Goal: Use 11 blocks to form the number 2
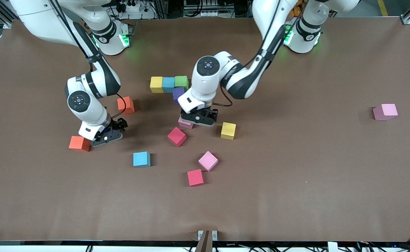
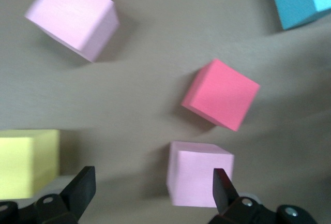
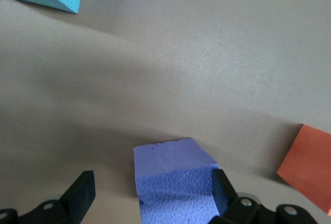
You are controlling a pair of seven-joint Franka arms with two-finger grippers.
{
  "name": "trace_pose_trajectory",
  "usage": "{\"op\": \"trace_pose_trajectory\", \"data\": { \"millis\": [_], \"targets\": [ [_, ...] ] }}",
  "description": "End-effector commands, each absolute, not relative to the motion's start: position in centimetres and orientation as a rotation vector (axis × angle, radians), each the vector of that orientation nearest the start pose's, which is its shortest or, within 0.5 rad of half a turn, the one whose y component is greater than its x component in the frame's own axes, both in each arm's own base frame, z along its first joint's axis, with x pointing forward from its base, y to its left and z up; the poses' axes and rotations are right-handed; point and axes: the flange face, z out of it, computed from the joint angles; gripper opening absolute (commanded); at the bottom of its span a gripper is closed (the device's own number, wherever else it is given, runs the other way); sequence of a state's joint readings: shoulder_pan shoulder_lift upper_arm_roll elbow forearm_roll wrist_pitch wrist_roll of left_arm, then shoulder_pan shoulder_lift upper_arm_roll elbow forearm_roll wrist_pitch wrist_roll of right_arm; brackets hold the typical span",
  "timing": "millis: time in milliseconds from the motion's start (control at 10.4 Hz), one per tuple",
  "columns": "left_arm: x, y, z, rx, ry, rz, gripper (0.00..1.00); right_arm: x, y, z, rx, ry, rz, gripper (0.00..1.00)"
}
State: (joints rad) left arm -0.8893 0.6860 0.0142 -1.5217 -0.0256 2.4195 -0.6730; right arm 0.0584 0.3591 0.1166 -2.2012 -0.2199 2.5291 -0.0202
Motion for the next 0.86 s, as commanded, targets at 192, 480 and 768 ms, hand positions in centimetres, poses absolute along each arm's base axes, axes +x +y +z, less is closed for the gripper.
{"op": "trace_pose_trajectory", "data": {
  "millis": [192, 480, 768],
  "targets": [
    [43.9, -59.1, 22.1, -3.241, 0.351, -0.252, 1.0, 54.2, 8.5, 21.9, -3.171, -0.647, 0.014, 1.0],
    [43.7, -60.1, 20.5, -3.245, 0.273, -0.253, 1.0, 54.6, 8.9, 22.9, -3.168, -0.663, -0.013, 1.0],
    [43.6, -60.6, 20.7, -3.247, 0.247, -0.277, 1.0, 54.9, 9.0, 23.2, -3.162, -0.691, -0.024, 1.0]
  ]
}}
